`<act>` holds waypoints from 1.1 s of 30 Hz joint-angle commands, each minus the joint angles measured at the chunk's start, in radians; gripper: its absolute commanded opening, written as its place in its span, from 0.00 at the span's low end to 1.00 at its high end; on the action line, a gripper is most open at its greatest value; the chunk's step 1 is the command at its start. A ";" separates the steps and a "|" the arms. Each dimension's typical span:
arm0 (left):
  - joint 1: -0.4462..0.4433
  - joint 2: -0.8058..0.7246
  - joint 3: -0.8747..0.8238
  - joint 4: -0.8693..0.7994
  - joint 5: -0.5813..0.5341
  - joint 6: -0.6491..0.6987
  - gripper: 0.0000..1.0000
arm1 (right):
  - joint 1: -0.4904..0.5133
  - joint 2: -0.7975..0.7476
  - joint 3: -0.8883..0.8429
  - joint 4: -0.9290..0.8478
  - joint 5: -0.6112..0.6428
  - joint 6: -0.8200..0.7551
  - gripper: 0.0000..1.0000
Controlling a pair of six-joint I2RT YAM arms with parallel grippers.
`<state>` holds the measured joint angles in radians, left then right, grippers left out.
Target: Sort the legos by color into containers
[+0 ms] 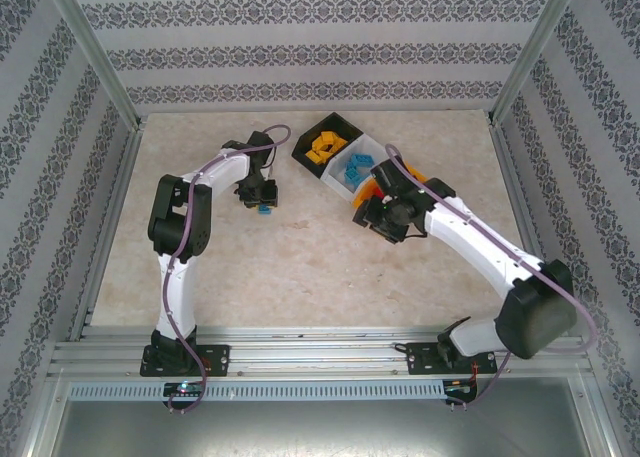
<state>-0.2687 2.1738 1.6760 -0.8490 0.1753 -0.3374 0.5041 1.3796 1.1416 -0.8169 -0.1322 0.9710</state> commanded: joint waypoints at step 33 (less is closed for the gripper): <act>-0.227 0.340 0.874 0.053 0.356 -0.511 1.00 | -0.367 -0.566 -0.378 0.151 -0.135 -0.313 0.76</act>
<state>-0.4854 2.5690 2.5214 -0.6540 0.5461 -0.9047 0.1490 0.8478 0.7563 -0.7040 -0.3817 0.7425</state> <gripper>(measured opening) 0.976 0.760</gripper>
